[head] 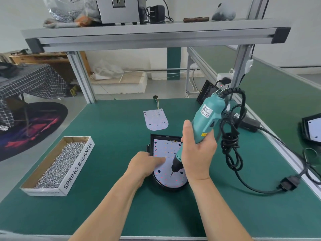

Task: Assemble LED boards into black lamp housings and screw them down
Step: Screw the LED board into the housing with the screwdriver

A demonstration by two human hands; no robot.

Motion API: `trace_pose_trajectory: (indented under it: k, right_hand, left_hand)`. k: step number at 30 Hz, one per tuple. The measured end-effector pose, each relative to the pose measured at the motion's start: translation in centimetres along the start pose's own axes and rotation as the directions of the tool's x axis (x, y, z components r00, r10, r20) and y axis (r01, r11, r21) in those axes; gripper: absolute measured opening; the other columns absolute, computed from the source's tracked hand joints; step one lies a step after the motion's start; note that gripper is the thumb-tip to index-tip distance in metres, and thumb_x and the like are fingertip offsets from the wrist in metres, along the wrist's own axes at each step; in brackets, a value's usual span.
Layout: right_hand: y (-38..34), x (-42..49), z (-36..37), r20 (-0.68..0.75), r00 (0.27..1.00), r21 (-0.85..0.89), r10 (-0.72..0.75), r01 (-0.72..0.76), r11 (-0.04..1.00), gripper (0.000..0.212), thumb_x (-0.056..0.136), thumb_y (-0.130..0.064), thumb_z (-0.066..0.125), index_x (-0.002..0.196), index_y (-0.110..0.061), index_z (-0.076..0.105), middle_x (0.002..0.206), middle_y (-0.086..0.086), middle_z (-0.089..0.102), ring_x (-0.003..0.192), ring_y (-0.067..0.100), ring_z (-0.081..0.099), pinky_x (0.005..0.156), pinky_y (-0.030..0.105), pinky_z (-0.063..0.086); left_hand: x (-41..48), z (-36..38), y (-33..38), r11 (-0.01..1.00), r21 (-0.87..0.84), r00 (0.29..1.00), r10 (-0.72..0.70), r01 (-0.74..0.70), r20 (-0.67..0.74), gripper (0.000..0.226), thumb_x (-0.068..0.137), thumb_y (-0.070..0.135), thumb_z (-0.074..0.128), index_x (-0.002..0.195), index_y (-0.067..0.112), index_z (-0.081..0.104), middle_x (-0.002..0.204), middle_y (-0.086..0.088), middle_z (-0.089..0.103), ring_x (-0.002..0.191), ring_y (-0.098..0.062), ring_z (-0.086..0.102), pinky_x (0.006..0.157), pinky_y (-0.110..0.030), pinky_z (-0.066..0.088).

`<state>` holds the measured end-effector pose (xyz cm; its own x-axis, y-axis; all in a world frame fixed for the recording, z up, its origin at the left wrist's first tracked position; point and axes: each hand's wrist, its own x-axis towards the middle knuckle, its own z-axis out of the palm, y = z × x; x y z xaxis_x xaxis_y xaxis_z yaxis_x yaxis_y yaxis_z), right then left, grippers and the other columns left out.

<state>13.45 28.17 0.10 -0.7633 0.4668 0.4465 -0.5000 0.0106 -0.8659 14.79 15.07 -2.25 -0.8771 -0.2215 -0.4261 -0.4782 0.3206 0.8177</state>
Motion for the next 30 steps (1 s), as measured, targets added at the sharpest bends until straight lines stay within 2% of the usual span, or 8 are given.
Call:
trace_pose_trajectory:
  k: [6, 10, 14, 17, 22, 24, 28, 30]
  right_hand:
    - [0.0, -0.3, 0.2, 0.043, 0.997, -0.033, -0.071, 0.072, 0.997, 0.034, 0.085, -0.042, 0.065, 0.073, -0.015, 0.048, 0.056, -0.01, 0.049, 0.05, 0.008, 0.046, 0.053, 0.021, 0.041]
    - [0.0, -0.4, 0.7, 0.076, 0.99, -0.053, -0.115, 0.12, 0.991, 0.032, 0.085, -0.041, 0.064, 0.072, -0.018, 0.046, 0.057, -0.013, 0.05, 0.051, 0.007, 0.046, 0.053, 0.017, 0.039]
    - [0.2, -0.1, 0.9, 0.112, 0.988, -0.069, -0.103, 0.111, 0.991, 0.032, 0.084, -0.045, 0.063, 0.07, -0.023, 0.043, 0.055, -0.015, 0.048, 0.05, 0.009, 0.044, 0.053, 0.02, 0.037]
    - [0.5, -0.1, 0.8, 0.135, 0.988, -0.086, -0.077, 0.089, 0.992, 0.034, 0.083, -0.048, 0.062, 0.07, -0.021, 0.045, 0.055, -0.016, 0.05, 0.049, 0.009, 0.046, 0.053, 0.022, 0.039]
    - [0.3, -0.3, 0.5, 0.116, 0.993, -0.06, -0.009, 0.016, 0.998, 0.038, 0.081, -0.049, 0.063, 0.071, -0.014, 0.05, 0.054, -0.012, 0.051, 0.05, 0.01, 0.048, 0.053, 0.028, 0.043]
    - [0.3, -0.4, -0.3, 0.096, 0.995, -0.031, 0.022, -0.019, 0.999, 0.041, 0.082, -0.049, 0.064, 0.073, -0.01, 0.055, 0.057, -0.003, 0.057, 0.055, 0.019, 0.054, 0.056, 0.031, 0.048]
    - [-0.3, -1.0, -1.3, 0.073, 0.997, -0.005, -0.012, 0.012, 1.0, 0.035, 0.085, -0.047, 0.064, 0.075, -0.014, 0.065, 0.062, 0.003, 0.064, 0.062, 0.023, 0.063, 0.064, 0.032, 0.052]
    - [-0.8, -1.4, -1.3, 0.093, 0.995, -0.014, -0.018, 0.019, 1.0, 0.039, 0.085, -0.046, 0.064, 0.072, -0.009, 0.063, 0.061, 0.006, 0.063, 0.061, 0.026, 0.063, 0.064, 0.036, 0.053]
  left_hand:
    - [0.4, 0.0, -0.3, 1.0, 0.005, 1.0, -0.001, 0.001, 0.003, 0.07, 0.056, 0.04, 0.069, 0.112, -0.003, 0.069, 0.113, -0.018, 0.073, 0.103, -0.036, 0.071, 0.101, -0.053, 0.051]
    - [0.5, 0.1, -0.4, 1.0, 0.007, 1.0, 0.009, -0.009, 0.001, 0.068, 0.057, 0.042, 0.07, 0.109, -0.002, 0.07, 0.111, -0.017, 0.073, 0.108, -0.037, 0.068, 0.1, -0.054, 0.052]
    - [0.6, 0.1, -0.5, 1.0, 0.004, 1.0, 0.014, -0.014, -0.004, 0.068, 0.057, 0.043, 0.07, 0.109, -0.001, 0.07, 0.111, -0.017, 0.073, 0.108, -0.037, 0.068, 0.1, -0.054, 0.052]
    - [0.6, 0.1, -0.5, 1.0, 0.005, 1.0, 0.011, -0.011, -0.005, 0.07, 0.057, 0.044, 0.07, 0.111, -0.001, 0.07, 0.113, -0.018, 0.072, 0.109, -0.037, 0.068, 0.1, -0.054, 0.052]
    - [0.4, 0.1, -0.5, 1.0, 0.005, 1.0, 0.001, -0.001, -0.009, 0.071, 0.057, 0.043, 0.071, 0.112, -0.001, 0.069, 0.113, -0.018, 0.073, 0.109, -0.037, 0.068, 0.1, -0.053, 0.052]
    - [0.2, 0.1, -0.5, 1.0, -0.001, 1.0, -0.006, 0.006, 0.002, 0.073, 0.056, 0.043, 0.07, 0.114, -0.002, 0.068, 0.115, -0.018, 0.072, 0.111, -0.037, 0.067, 0.101, -0.053, 0.051]
    - [0.1, -0.1, 0.0, 1.0, -0.007, 1.0, -0.005, 0.005, 0.001, 0.075, 0.056, 0.042, 0.071, 0.115, -0.004, 0.068, 0.117, -0.019, 0.071, 0.113, -0.038, 0.066, 0.102, -0.053, 0.051]
    - [0.1, -0.2, 0.0, 1.0, 0.014, 1.0, -0.019, 0.019, 0.0, 0.073, 0.056, 0.041, 0.071, 0.114, -0.004, 0.068, 0.116, -0.02, 0.071, 0.111, -0.038, 0.067, 0.1, -0.052, 0.051]
